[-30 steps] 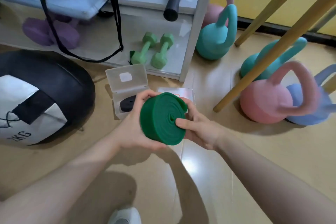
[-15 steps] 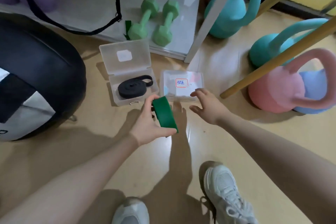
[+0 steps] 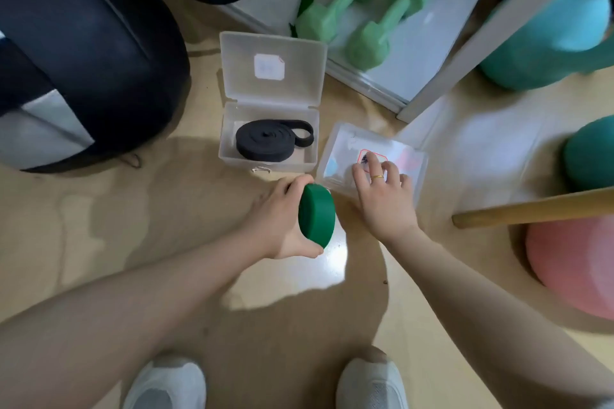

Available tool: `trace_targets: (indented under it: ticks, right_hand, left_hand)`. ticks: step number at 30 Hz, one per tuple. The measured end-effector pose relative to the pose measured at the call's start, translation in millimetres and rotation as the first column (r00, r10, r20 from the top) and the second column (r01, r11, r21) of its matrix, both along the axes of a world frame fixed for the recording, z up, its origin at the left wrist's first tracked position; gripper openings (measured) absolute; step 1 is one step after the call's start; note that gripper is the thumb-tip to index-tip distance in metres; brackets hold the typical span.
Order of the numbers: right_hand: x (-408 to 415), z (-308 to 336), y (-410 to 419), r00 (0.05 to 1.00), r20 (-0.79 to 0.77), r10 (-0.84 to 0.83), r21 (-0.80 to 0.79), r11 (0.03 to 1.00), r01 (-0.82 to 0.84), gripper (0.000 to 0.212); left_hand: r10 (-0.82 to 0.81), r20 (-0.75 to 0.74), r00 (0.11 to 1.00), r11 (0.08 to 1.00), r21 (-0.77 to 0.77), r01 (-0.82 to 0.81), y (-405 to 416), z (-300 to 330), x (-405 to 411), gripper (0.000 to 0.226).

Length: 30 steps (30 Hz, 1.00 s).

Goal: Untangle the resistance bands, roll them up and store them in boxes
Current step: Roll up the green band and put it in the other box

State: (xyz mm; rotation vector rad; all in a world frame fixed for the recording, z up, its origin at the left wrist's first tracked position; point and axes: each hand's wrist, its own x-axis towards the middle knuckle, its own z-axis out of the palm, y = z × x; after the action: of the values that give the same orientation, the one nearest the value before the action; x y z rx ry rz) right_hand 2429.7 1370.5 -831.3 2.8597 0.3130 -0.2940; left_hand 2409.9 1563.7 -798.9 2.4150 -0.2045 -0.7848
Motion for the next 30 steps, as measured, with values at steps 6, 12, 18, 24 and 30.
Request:
trace_targets:
  ticks: [6, 12, 18, 24, 30]
  right_hand:
    - [12, -1, -12, 0.986, -0.077, 0.150, -0.024, 0.988, -0.152, 0.048]
    - [6, 26, -24, 0.955, 0.170, 0.245, 0.183, 0.944, -0.275, 0.023]
    - [-1, 57, -30, 0.968, 0.232, 0.097, 0.369, 0.912, -0.180, 0.030]
    - [34, 81, -48, 0.956, 0.268, -0.119, 0.442, 0.897, -0.012, 0.034]
    - [33, 40, -54, 0.929, 0.105, -0.355, 0.331, 0.893, 0.304, 0.051]
  left_hand:
    - [-0.086, -0.057, 0.995, 0.989, 0.118, 0.093, -28, 2, -10, 0.118]
    - [-0.047, -0.031, 0.998, 0.987, 0.150, 0.051, -49, -7, -31, 0.125]
    - [-0.063, -0.048, 0.997, 0.980, 0.188, 0.071, -40, 4, -46, 0.123]
    - [-0.220, -0.196, 0.955, 0.877, 0.388, 0.282, -44, 10, -32, 0.117]
    - [-0.175, -0.246, 0.953, 0.882, 0.391, 0.263, -41, 8, -28, 0.109]
